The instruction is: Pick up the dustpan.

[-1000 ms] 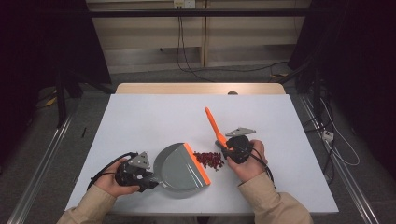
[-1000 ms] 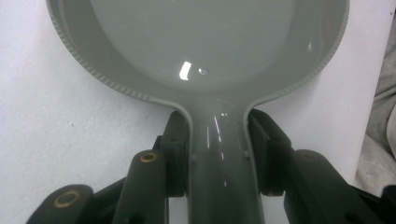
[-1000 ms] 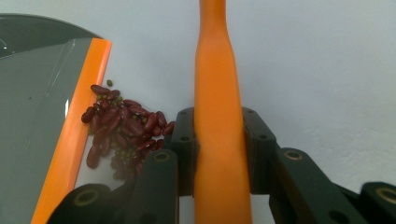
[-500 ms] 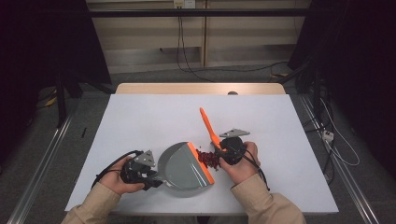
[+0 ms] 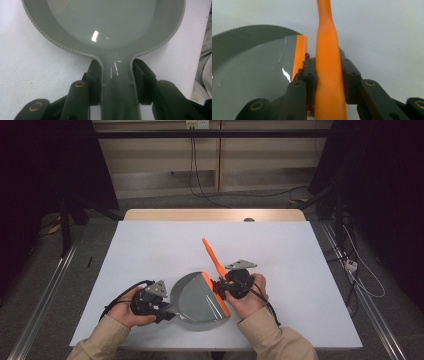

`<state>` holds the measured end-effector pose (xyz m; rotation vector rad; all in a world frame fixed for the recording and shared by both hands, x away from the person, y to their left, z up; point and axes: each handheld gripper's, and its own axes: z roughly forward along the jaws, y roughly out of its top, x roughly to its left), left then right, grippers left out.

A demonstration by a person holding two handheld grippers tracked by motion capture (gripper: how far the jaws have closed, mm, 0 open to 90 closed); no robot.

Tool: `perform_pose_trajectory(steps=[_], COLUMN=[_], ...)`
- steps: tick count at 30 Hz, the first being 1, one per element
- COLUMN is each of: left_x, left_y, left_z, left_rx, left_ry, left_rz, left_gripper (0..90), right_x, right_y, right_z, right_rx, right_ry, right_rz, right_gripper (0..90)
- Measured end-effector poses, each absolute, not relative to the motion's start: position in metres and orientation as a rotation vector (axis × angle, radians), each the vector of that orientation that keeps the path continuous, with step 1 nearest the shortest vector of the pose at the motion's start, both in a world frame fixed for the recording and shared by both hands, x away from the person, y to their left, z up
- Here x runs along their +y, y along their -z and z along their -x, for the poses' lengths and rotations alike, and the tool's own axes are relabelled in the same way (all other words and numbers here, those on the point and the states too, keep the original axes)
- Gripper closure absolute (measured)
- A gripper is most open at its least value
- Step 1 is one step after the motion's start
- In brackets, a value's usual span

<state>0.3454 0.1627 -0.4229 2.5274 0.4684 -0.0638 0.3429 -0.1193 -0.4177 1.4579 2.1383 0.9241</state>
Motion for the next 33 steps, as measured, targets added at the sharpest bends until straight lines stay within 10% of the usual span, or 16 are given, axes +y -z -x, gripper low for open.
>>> perform_pose_trajectory(steps=[33], left_x=[0.168], left_y=[0.424], left_z=[-0.348], left_rx=[0.491], left_ry=[0.074], left_rz=[-2.509], left_gripper=[62.9], right_x=[-0.087], right_y=[0.404], right_z=[-0.340], right_rx=[2.196], right_ry=[-1.244], right_rz=[-1.299], right_gripper=[70.8])
